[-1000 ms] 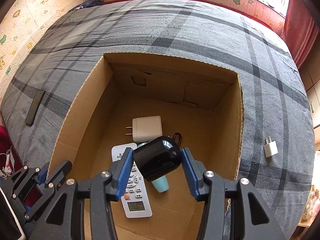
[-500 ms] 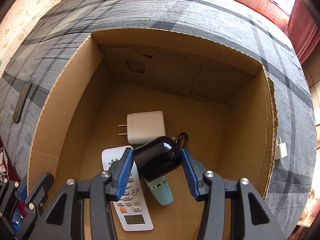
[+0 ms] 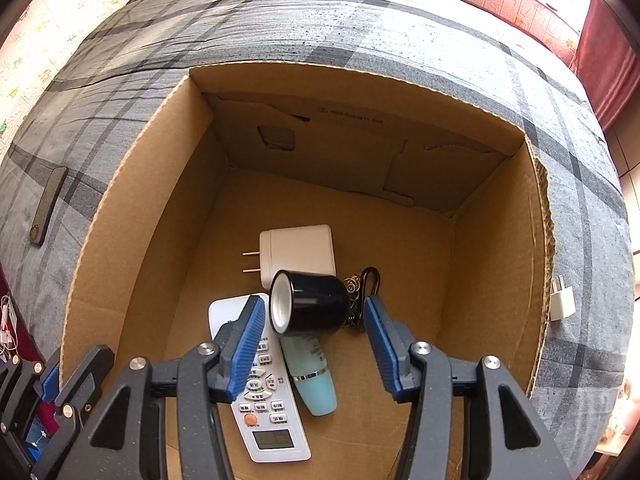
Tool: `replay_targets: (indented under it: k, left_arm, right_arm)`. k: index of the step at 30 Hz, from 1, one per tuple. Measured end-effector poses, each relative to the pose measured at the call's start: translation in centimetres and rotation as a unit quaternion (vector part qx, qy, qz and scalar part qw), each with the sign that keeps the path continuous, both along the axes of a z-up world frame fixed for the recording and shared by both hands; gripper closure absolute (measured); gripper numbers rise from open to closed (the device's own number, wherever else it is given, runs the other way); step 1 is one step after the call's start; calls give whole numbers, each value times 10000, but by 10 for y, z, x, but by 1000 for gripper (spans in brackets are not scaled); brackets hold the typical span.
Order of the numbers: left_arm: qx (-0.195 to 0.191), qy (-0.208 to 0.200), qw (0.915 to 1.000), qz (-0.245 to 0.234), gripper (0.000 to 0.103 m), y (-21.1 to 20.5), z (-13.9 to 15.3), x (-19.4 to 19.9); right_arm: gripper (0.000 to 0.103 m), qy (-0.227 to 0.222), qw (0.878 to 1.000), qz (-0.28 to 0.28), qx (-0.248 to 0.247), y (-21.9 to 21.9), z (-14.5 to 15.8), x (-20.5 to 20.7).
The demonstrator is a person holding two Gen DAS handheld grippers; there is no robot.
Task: Organize rigid objects
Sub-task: 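Lower the black object beside the charger and open the right tool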
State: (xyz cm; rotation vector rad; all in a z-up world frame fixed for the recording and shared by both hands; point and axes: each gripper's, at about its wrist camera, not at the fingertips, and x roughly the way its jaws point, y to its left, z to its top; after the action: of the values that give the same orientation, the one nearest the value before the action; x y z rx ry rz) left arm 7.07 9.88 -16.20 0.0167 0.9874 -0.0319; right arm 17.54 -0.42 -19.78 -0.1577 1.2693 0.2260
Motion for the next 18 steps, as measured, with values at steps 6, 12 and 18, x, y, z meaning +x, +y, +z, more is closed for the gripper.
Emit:
replay_targets:
  k: [6,12,18]
  left_arm:
    - [0,3,10000,1,91,0,0,0]
    - [-5,10,10000,4,91,0,0,-1]
    - [4,22,10000,9,91,0,0,0]
  right_arm:
    - [48,-134,9999,48,55,2,12,-6]
    - [47,-295,9995,53,106,-2,27,-16]
    - [33,-481,9987,7,138,-4,48,-22]
